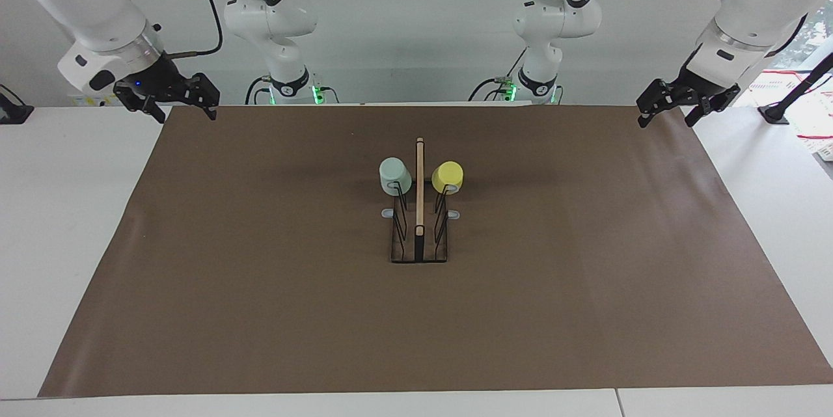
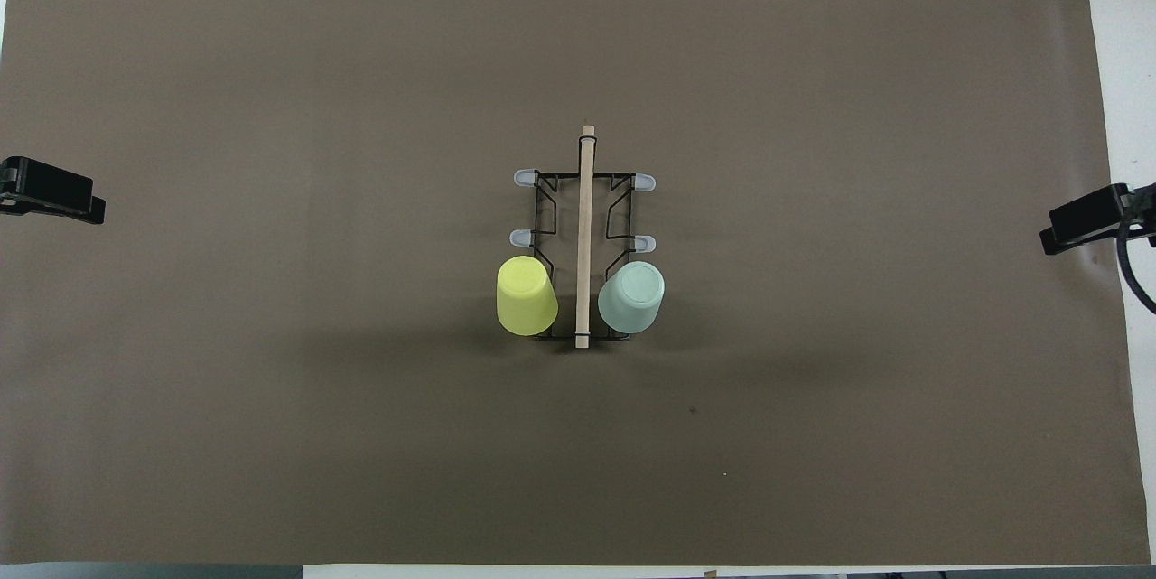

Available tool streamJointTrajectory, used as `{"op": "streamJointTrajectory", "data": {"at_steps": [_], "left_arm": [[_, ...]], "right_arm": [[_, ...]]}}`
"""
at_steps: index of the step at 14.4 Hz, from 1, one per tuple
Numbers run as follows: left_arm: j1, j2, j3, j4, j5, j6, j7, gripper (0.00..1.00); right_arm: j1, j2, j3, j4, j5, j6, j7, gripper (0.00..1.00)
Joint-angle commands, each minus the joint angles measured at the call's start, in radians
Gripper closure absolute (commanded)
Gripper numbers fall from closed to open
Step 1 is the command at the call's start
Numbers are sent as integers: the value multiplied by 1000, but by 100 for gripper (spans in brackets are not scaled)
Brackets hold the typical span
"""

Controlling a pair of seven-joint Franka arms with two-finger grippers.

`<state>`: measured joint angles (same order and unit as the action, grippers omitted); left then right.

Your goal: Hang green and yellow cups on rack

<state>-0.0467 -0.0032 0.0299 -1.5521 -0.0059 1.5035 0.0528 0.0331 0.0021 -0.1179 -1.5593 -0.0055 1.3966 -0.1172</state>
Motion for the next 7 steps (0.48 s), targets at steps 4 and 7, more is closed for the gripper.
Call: {"op": "streamJointTrajectory", "data": {"at_steps": [4, 7], "left_arm": [[-1, -32, 1, -36, 17, 6, -2, 0], [-1, -32, 1, -36, 17, 6, -1, 0]], "right_arm": [[-27, -1, 29, -1, -28, 25, -35, 0], [-29, 9, 29, 19, -28, 30, -33, 0]]}}
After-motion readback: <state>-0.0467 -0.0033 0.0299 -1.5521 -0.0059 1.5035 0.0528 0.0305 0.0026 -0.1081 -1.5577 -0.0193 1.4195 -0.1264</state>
